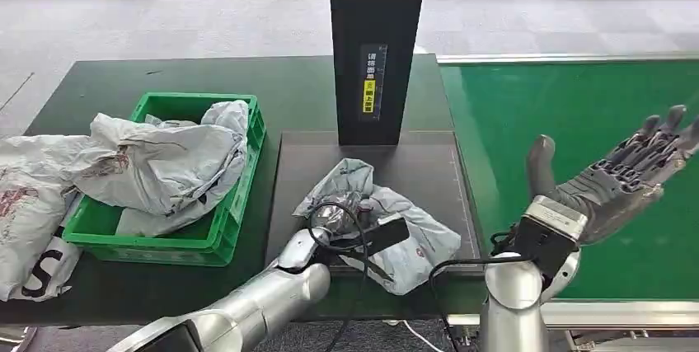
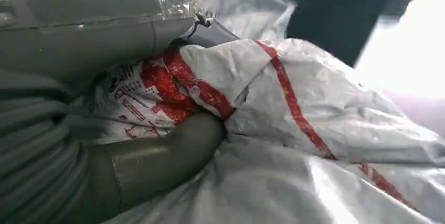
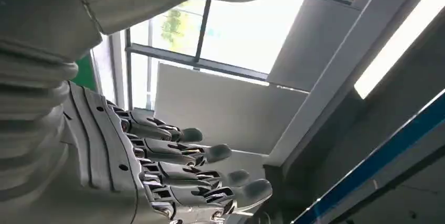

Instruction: Moved the parcel from conveyor to table for the left to box.

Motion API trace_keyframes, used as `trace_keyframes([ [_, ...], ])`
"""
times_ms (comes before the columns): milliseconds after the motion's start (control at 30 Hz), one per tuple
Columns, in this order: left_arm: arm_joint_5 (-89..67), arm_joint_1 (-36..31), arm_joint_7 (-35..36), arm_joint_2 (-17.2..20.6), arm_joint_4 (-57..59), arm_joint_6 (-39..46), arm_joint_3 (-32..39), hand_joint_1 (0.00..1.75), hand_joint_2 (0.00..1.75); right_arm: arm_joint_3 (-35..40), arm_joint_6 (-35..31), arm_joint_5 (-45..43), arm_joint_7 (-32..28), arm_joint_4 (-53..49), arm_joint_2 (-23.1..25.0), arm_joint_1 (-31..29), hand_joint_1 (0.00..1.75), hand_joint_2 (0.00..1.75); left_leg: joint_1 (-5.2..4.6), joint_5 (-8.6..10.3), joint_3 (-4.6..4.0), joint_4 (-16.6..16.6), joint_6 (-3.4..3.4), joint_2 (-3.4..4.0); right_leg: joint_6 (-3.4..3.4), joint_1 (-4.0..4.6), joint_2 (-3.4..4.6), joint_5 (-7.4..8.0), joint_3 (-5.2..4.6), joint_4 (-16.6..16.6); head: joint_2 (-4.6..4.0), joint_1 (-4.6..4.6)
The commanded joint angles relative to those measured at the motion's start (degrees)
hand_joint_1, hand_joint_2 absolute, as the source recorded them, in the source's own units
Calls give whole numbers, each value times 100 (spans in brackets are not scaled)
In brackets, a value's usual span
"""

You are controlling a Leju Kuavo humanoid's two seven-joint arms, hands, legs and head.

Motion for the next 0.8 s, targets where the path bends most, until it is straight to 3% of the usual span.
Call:
trace_keyframes([
  [33, 79, -188, -238, 140, 176, 355, 487, 175, 175, -297, 4, 5, 2, 259, 241, 186, 0, 175, 3, 5, 6, -13, -2, 5, -5, 4, 0, 5, 6, -13, 0, 0],
  [167, 79, -188, -238, 140, 176, 355, 487, 175, 175, -297, 4, 5, 2, 259, 241, 186, 0, 175, 6, 2, 6, -12, -3, 7, -6, 7, 3, 5, 7, -15, 0, 2],
  [200, -163, -256, -288, 226, -104, 495, 789, 175, 175, -330, 4, 6, 2, 245, 241, 194, 0, 175, 5, 4, 9, -18, -3, 11, -8, 6, 6, 6, 7, -19, 0, 0],
  [233, -1977, 209, -539, 255, -1377, 495, 2648, 175, 175, -387, 4, 2, 2, 244, 241, 188, 0, 175, 2, 3, 1, -10, -3, 7, -6, 3, 4, 4, -1, -9, 0, 0],
  [267, -2555, 339, -977, 140, -1834, 495, 3539, 175, 175, -413, 4, -3, 2, 240, 241, 179, 0, 175, 3, 1, -5, -4, -3, 5, -5, 4, 4, 3, -6, -4, 0, 0],
  [300, -2746, 394, -1108, 140, -2181, 495, 3780, 175, 175, -427, 4, -15, 2, 238, 241, 172, 0, 175, 3, 3, -6, -8, -3, 4, -6, 4, 1, 4, -6, -9, 0, 0],
  [333, -3059, 619, -1359, 140, -3303, 495, 4161, 175, 175, -501, 4, -29, 2, 203, 241, 164, 0, 175, 2, 4, -22, 0, -1, 0, -4, 2, -2, 4, -22, 0, 0, 0],
  [433, -3510, 946, -1346, 140, -4733, 495, 4254, 175, 175, -543, 4, -48, 2, 157, 241, 183, 0, 175, 1, 2, -36, 2, 0, -1, -4, 2, -4, 1, -34, 0, 0, 4],
  [533, -3841, 1119, -1133, 140, -5344, 495, 4129, 175, 175, -631, 4, -43, 2, 80, 241, 218, 0, 175, 3, -6, -13, -9, -6, 59, -10, 4, 55, 10, -35, -7, 0, 0],
  [800, -4036, 1114, -986, 140, -5464, 495, 4091, 175, 175, -664, 4, -53, 2, -13, 241, 296, 0, 175, 5, 0, -8, -18, -9, 34, -10, 6, 31, 8, -26, -14, 0, 0],
])
